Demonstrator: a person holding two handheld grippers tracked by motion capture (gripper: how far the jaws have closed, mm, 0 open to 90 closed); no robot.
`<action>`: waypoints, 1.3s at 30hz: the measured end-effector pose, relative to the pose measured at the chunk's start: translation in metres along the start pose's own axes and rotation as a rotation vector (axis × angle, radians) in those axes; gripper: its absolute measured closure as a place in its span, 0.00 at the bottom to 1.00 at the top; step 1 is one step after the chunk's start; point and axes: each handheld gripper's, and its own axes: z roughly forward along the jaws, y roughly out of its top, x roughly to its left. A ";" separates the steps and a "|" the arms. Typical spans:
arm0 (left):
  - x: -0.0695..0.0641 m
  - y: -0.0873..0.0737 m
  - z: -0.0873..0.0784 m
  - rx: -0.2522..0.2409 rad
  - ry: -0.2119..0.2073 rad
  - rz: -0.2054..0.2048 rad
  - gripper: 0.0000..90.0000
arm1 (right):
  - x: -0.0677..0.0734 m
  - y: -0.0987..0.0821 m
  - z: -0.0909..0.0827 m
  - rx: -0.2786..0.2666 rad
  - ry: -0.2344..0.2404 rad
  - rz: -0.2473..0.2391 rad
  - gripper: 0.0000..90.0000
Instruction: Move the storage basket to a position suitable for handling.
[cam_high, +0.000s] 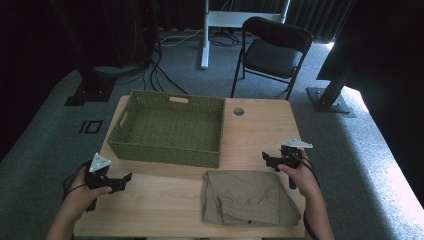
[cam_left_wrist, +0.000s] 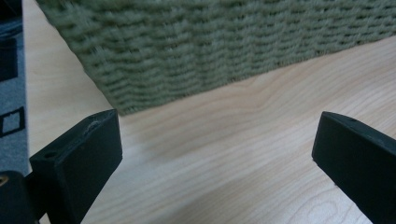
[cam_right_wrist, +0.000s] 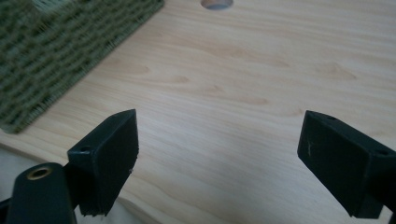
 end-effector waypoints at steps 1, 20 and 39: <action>0.001 0.003 -0.002 -0.007 0.004 -0.001 0.03 | 0.001 0.002 0.000 -0.003 0.004 -0.003 0.14; 0.024 0.053 -0.019 -0.114 0.026 -0.026 0.03 | 0.037 0.038 -0.001 -0.061 0.067 -0.035 0.14; 0.054 0.082 0.027 -0.108 0.038 -0.091 0.03 | 0.089 0.071 0.018 -0.093 0.153 -0.093 0.14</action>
